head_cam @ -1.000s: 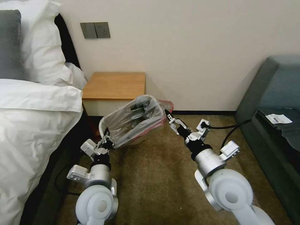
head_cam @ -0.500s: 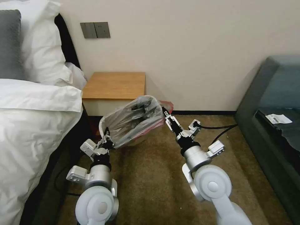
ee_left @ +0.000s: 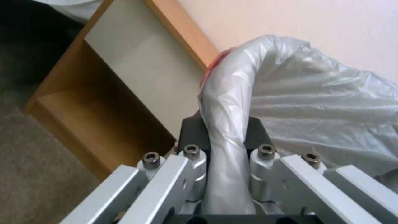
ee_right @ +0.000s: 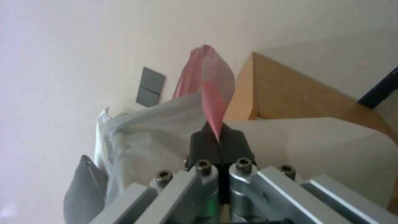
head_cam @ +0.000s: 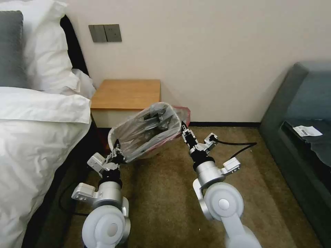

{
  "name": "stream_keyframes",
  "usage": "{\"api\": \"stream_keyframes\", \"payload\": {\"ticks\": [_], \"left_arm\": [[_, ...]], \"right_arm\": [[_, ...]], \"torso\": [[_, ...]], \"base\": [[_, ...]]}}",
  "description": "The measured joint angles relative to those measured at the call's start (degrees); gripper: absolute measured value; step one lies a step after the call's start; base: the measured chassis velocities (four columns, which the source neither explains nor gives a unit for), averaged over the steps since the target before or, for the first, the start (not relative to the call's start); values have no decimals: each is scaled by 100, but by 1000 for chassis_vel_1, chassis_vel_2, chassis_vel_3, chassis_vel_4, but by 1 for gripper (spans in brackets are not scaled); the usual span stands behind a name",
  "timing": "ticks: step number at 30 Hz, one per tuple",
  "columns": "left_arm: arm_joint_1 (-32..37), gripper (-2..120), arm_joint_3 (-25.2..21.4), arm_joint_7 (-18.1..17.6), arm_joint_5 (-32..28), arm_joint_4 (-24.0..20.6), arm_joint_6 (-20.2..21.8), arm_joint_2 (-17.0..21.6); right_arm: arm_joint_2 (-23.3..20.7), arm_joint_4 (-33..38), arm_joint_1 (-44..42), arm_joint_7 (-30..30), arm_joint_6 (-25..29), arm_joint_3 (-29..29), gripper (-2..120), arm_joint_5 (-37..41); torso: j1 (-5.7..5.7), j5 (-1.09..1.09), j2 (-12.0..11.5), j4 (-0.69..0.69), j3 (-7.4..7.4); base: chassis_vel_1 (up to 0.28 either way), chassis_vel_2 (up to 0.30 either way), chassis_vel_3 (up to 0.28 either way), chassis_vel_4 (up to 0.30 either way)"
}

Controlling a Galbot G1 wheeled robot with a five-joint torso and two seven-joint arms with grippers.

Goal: Pick up the garbage bag from the table and place it over the trash can.

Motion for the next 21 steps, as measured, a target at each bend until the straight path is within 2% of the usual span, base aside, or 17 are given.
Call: {"api": "stream_keyframes", "payload": {"ticks": [8, 13, 21], "left_arm": [[-11, 9, 21, 0, -60, -34, -1, -14], [52, 9, 58, -18, -266, -173, 22, -20], [140, 9, 83, -54, -568, -391, 88, -15]], "right_arm": [[-127, -55, -27, -67, 30, 1, 0, -318], [-365, -413, -53, -287, 190, -52, 0, -997], [-424, -776, -41, -400, 390, -45, 0, -1461]], "torso": [[0, 0, 0, 0, 0], [0, 0, 0, 0, 0], [0, 0, 0, 0, 0]], "base": [[0, 0, 0, 0], [0, 0, 0, 0], [0, 0, 0, 0]]}}
